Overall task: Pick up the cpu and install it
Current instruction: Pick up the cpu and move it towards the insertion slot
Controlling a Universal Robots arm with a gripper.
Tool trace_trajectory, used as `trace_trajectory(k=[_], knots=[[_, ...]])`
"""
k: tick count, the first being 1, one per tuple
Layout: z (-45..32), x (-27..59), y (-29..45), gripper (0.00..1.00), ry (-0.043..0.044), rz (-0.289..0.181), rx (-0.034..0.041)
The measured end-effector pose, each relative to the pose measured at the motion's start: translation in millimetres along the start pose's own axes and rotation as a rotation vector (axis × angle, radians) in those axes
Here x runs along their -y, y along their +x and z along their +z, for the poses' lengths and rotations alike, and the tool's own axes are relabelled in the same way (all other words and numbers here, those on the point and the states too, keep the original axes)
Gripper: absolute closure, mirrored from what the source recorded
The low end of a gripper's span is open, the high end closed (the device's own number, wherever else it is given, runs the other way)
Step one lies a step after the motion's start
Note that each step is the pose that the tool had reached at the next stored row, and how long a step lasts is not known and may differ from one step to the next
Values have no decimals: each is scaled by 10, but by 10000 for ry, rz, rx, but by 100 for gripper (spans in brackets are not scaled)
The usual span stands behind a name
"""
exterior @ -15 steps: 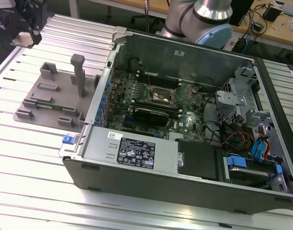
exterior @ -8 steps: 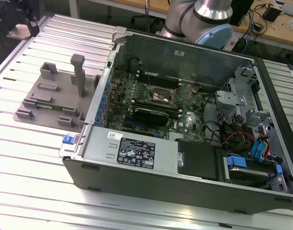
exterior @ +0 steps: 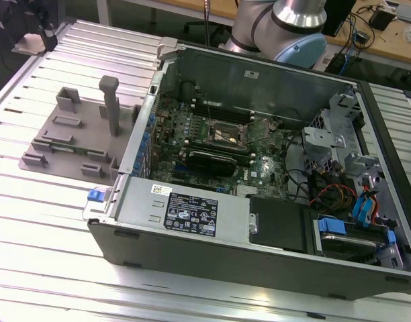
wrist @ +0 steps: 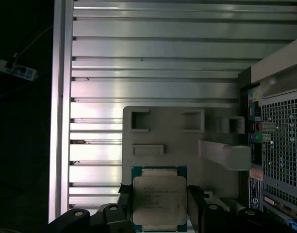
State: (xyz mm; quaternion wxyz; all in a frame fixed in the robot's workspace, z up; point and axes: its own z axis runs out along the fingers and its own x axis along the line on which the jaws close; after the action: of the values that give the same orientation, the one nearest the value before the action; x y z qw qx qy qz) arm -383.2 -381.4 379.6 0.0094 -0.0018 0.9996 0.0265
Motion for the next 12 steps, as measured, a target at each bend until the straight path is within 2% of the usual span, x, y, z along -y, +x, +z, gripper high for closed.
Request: trace_trajectory(k=[6,10,12], knots=[[2,1,-137,46,1,0,-1],[4,1,-283,46,2,1,-1],[6,2,-321,46,1,0,0]])
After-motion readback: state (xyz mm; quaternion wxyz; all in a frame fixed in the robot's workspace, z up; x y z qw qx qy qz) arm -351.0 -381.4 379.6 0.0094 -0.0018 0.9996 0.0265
